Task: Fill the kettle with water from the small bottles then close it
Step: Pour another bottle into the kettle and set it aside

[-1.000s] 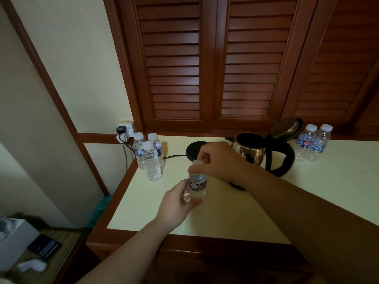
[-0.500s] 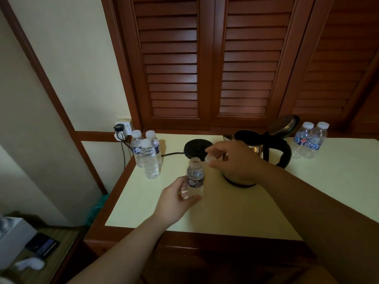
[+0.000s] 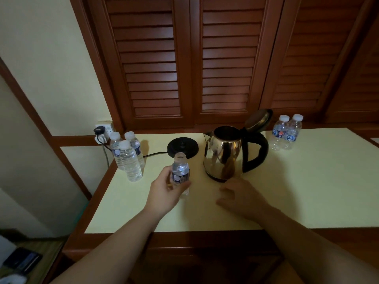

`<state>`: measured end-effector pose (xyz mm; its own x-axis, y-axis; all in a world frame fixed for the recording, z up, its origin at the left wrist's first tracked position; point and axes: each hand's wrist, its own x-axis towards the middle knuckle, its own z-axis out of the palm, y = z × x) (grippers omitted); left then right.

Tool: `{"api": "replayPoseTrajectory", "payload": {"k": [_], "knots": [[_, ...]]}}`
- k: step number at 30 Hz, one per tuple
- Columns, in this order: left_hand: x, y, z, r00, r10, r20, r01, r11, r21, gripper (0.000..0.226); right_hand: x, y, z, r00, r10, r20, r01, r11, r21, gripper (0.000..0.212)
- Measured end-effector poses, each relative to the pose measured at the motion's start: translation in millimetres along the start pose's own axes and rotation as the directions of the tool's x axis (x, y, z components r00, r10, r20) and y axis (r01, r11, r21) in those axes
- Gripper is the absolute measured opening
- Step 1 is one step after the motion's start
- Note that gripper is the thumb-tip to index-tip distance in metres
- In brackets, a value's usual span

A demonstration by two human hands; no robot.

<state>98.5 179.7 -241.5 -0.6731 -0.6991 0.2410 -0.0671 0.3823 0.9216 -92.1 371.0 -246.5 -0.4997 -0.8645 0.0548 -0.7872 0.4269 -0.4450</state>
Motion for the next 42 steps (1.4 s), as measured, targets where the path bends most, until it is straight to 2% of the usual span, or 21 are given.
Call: {"api": "replayPoseTrajectory", "payload": {"k": [3,6,8,11,15,20,25,33,42], "knots": [[11.0,12.2,1.5,0.999,0.036,0.013,-0.036,0.999,0.011,0.036,-8.6,16.7,-9.9,0.995,0.063,-0.075,-0.065,0.997,-0.028,0.057],[27.3,28.7,1.0,0.997,0.073,0.028,-0.073,0.997,0.030,0.039,-14.4,30.0,-22.9,0.980,0.144,-0.138,-0.160,0.980,-0.117,0.074],[41.1,38.8,0.4,0.993,0.111,0.031,-0.113,0.992,0.055,0.041,-17.7,39.0,-27.1,0.970,0.217,-0.106,-0.233,0.955,-0.181,0.093],[63.1,53.9,0.2,0.987,0.157,0.041,-0.161,0.981,0.105,0.040,-23.1,48.9,-25.9,0.967,0.253,0.034,-0.239,0.946,-0.221,0.113],[85.2,76.6,2.1,0.973,0.212,0.094,-0.227,0.953,0.199,0.044,-23.2,50.6,-24.7,0.956,0.266,0.122,-0.223,0.932,-0.287,0.114],[113.7,91.7,-0.7,0.955,0.230,0.190,-0.285,0.891,0.353,0.058,-23.6,53.6,-24.7,0.958,0.258,0.124,-0.217,0.937,-0.273,0.113],[134.2,96.1,-7.6,0.932,0.239,0.272,-0.352,0.776,0.523,0.071,-24.5,54.5,-24.2,0.960,0.255,0.114,-0.220,0.943,-0.249,0.113],[153.3,110.1,-16.6,0.886,0.250,0.391,-0.448,0.683,0.577,0.067,-23.5,56.2,-23.3,0.962,0.251,0.108,-0.220,0.946,-0.238,0.111],[165.5,130.8,-27.6,0.868,0.237,0.437,-0.484,0.600,0.637,0.068,-22.9,56.9,-21.8,0.963,0.253,0.094,-0.225,0.945,-0.236,0.112]]}}
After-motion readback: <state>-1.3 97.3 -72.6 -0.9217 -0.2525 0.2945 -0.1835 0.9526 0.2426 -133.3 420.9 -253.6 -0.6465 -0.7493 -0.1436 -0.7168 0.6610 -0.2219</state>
